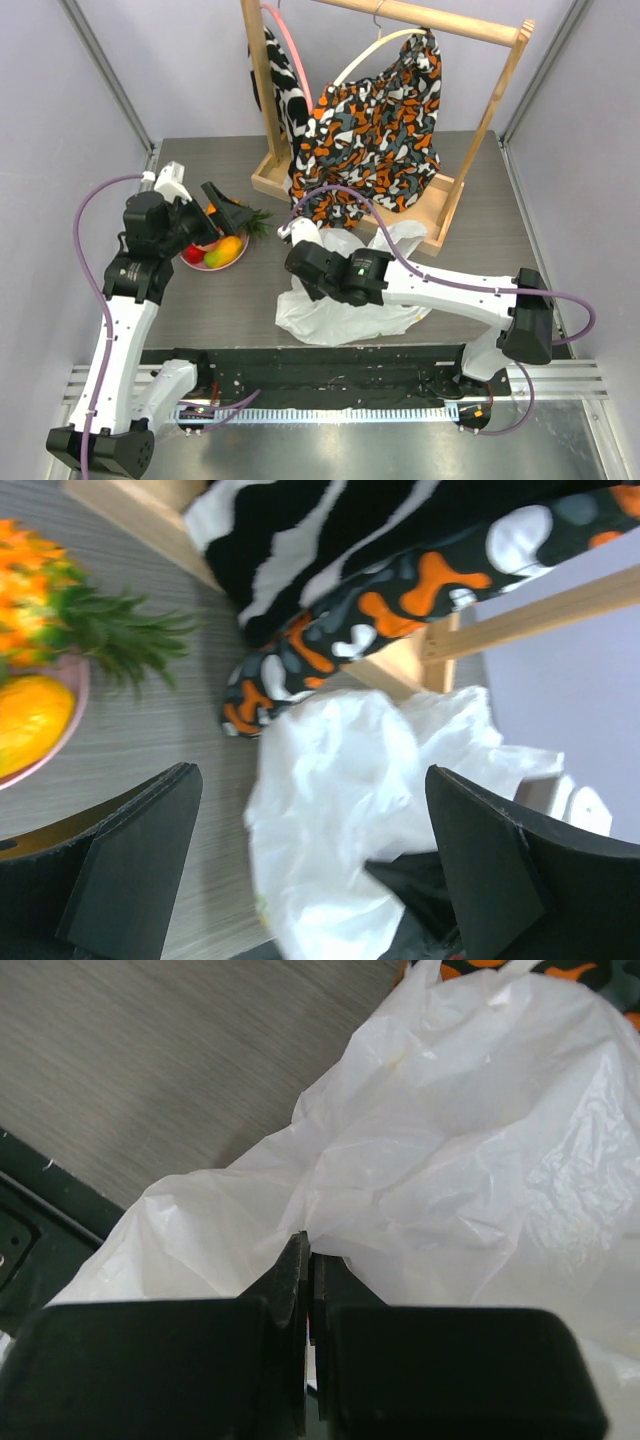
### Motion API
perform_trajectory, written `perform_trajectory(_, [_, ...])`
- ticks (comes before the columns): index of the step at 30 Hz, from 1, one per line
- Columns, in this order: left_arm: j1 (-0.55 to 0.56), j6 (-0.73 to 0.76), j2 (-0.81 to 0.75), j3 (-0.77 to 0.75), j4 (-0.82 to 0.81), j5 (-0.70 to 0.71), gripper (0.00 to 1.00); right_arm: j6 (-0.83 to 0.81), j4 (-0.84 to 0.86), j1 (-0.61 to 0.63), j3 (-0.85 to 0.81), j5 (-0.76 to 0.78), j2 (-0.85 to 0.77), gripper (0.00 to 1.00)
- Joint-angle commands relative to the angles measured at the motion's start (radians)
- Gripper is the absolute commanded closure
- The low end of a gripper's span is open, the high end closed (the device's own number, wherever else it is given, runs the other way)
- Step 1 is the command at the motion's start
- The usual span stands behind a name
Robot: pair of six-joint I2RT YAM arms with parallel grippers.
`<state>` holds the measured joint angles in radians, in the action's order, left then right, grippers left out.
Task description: Place the fruits into the plastic bag
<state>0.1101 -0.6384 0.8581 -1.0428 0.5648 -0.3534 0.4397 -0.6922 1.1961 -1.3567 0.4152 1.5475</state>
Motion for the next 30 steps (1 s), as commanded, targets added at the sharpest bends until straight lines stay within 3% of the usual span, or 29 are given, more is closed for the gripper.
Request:
perform_trajectory(1, [0.003, -0.099, 0.03, 0.01, -0.162, -0.145, 0.0, -0.111, 0.007, 0.066, -0.07, 0.051, -0.015, 0.99])
perform_trajectory(5, [0.031, -0.144, 0.09, 0.018, -0.255, -0.266, 0.0, -0.163, -0.058, 0.134, -0.117, 0.054, 0.003, 0.99])
perform_trajectory(17, [0.143, -0.023, 0.19, 0.072, -0.29, -0.415, 0.0, -0.219, -0.03, 0.18, -0.156, 0.062, 0.045, 0.99])
perform_trajectory(26, [0.178, -0.006, 0.255, 0.162, -0.312, -0.369, 0.0, -0.228, 0.023, 0.18, -0.069, 0.128, 0.056, 0.98])
perform_trajectory(28, [0.186, 0.0, 0.272, 0.171, -0.299, -0.334, 0.0, -0.184, 0.022, 0.177, -0.052, 0.154, 0.046, 0.91])
perform_trajectory(30, [0.188, 0.012, 0.275, 0.187, -0.299, -0.32, 0.0, -0.162, 0.017, 0.163, -0.045, 0.149, 0.025, 0.73])
